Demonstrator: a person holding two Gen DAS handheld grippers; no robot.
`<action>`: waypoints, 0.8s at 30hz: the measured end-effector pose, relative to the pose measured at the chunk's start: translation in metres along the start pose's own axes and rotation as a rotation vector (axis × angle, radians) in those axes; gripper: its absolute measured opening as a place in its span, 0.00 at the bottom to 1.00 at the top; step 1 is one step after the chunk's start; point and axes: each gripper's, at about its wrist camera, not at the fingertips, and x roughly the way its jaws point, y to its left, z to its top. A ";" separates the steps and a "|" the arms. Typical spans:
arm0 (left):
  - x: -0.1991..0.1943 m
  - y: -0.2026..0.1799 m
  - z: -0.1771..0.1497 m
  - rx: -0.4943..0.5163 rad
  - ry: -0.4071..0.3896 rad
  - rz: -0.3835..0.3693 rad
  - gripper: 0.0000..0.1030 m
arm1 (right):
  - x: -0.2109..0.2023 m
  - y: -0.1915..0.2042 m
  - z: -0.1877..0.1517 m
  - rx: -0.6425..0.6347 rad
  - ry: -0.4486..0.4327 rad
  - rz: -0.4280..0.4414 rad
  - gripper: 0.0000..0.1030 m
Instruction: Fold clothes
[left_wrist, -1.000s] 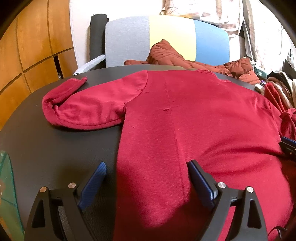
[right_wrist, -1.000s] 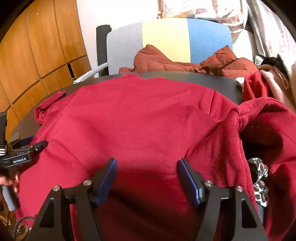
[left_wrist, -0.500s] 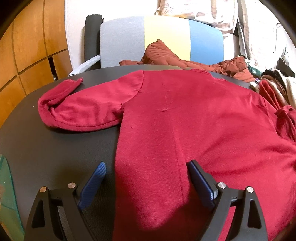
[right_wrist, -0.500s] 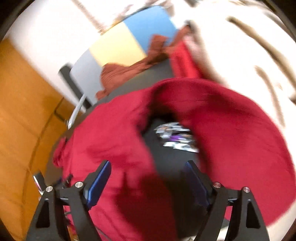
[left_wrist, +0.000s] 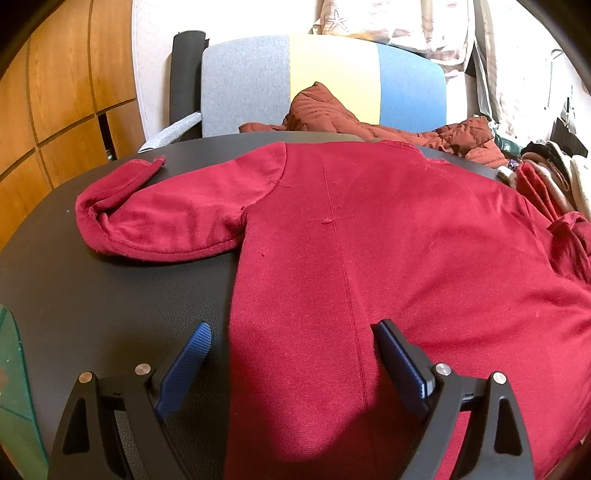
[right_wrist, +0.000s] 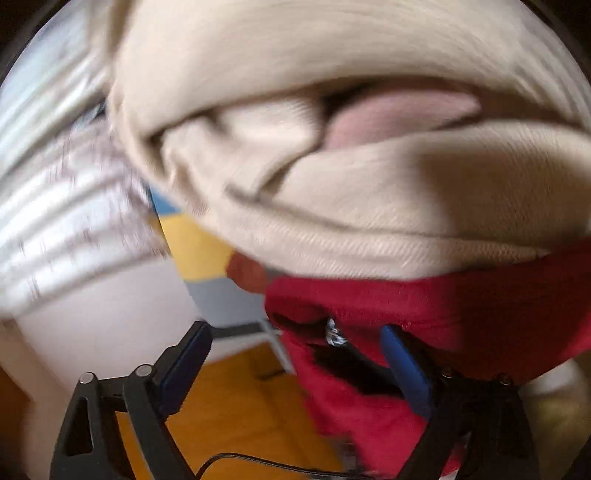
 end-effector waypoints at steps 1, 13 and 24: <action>0.000 0.000 0.000 0.000 0.000 -0.001 0.91 | -0.001 -0.007 0.001 0.065 -0.022 0.009 0.91; -0.001 0.001 -0.001 -0.002 -0.004 0.000 0.91 | 0.005 0.015 -0.039 -0.212 -0.006 -0.104 0.10; -0.001 0.003 -0.001 -0.003 -0.005 0.002 0.91 | 0.024 0.197 -0.207 -1.895 -0.521 -0.472 0.09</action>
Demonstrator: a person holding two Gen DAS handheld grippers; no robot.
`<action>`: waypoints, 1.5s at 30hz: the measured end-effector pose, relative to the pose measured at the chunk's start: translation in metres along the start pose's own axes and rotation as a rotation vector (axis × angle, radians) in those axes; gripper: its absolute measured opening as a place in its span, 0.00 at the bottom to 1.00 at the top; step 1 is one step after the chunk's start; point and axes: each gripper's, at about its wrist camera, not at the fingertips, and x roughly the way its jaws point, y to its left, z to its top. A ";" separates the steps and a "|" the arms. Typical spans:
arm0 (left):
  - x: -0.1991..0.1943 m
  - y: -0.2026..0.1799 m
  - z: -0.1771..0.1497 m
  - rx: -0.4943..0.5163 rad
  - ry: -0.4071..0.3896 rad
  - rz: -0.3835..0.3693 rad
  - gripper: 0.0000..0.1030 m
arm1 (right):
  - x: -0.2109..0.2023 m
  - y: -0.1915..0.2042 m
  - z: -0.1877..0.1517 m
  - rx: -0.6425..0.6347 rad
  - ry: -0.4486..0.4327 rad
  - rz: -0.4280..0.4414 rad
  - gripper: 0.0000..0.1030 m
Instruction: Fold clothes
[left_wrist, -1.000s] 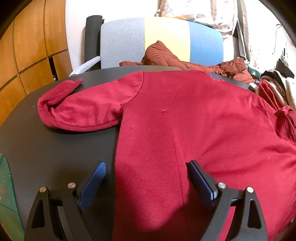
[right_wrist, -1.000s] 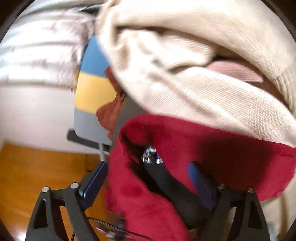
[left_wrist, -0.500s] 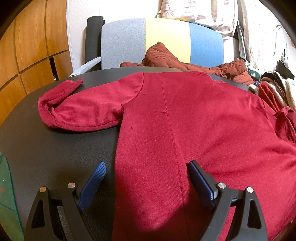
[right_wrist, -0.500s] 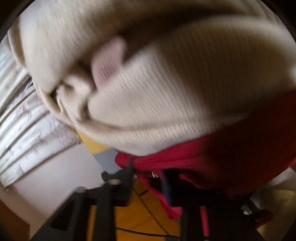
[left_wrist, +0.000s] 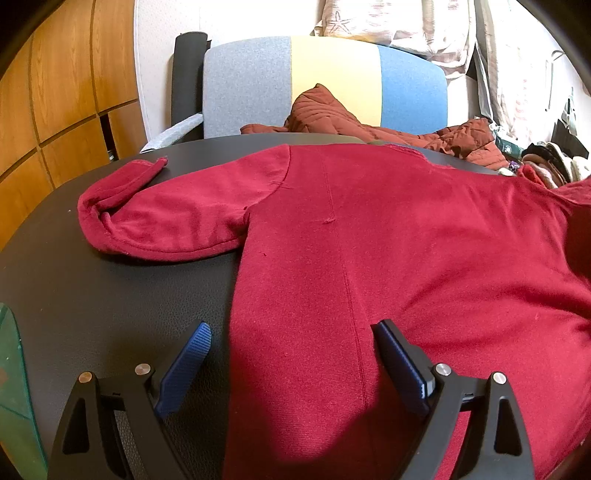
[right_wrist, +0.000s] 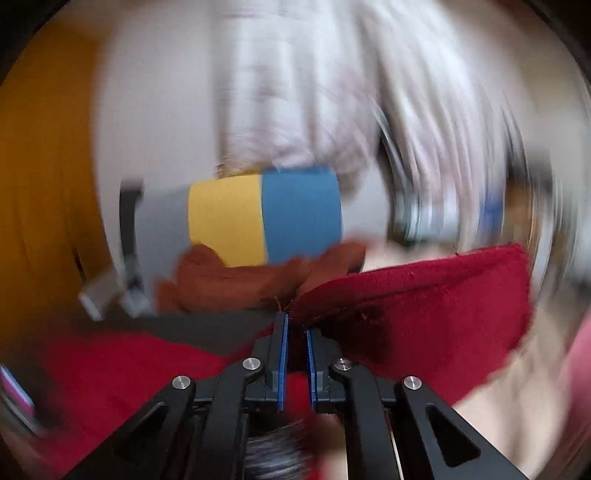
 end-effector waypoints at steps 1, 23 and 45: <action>0.000 0.000 0.000 0.000 0.000 0.000 0.91 | 0.012 0.003 -0.007 -0.065 0.040 -0.027 0.09; 0.000 -0.002 0.000 0.000 -0.006 0.009 0.91 | 0.075 -0.158 -0.103 0.686 0.419 -0.232 0.75; -0.001 -0.004 -0.002 -0.013 -0.017 0.038 0.91 | 0.157 -0.141 -0.039 0.215 0.329 -0.461 0.15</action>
